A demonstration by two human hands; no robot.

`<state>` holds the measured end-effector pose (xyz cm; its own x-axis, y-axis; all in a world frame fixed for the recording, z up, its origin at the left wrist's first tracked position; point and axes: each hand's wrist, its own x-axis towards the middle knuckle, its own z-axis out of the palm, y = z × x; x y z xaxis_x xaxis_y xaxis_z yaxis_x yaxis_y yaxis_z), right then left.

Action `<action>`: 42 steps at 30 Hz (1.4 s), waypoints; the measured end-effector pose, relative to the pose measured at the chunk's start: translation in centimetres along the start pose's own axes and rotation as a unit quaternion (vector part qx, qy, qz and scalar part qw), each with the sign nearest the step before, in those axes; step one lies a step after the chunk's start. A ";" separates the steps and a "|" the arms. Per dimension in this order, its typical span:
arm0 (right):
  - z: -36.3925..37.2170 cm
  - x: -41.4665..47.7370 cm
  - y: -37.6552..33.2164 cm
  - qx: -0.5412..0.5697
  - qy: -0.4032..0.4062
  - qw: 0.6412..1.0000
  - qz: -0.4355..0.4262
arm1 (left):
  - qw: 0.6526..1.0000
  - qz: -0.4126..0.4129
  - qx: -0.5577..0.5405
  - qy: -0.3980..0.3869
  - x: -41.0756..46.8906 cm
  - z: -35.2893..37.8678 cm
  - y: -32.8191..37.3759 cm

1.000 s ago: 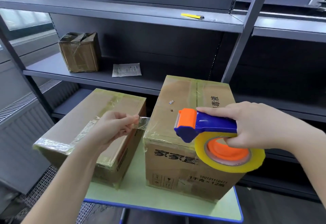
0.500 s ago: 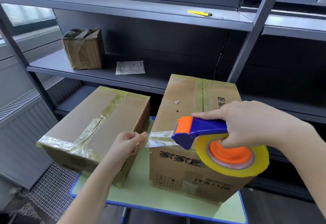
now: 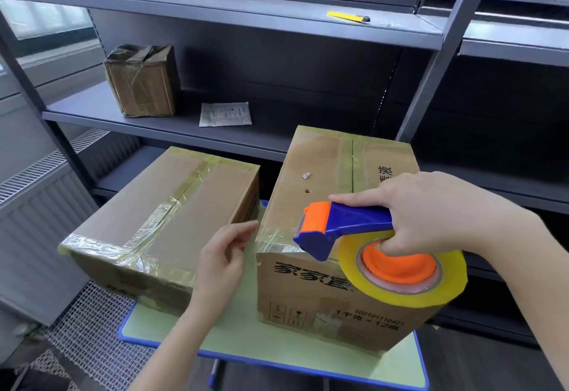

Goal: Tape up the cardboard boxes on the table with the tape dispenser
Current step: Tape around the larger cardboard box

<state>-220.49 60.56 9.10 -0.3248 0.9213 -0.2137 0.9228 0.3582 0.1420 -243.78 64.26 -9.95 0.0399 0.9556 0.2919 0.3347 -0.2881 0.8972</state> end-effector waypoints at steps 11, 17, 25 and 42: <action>-0.8 1.2 0.0 0.006 -0.012 1.000 -0.020 | 0.955 0.233 0.184 0.010 0.2 2.5 -0.1; -1.3 3.7 -0.5 0.009 -0.015 1.000 -0.012 | 0.965 0.200 0.171 -0.002 2.5 1.4 -0.6; -0.8 2.0 0.0 -0.003 -0.018 0.999 -0.030 | 0.953 0.205 0.221 -0.006 2.8 1.5 -0.9; 1.2 -4.3 7.8 0.038 -0.091 0.995 0.029 | 0.957 0.185 0.223 -0.001 2.7 1.6 -0.5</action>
<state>-211.68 59.23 9.96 -0.2345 0.8948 -0.3798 0.9541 0.2867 0.0864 -242.36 67.06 -10.18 0.2353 0.7934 0.5614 0.6664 -0.5522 0.5010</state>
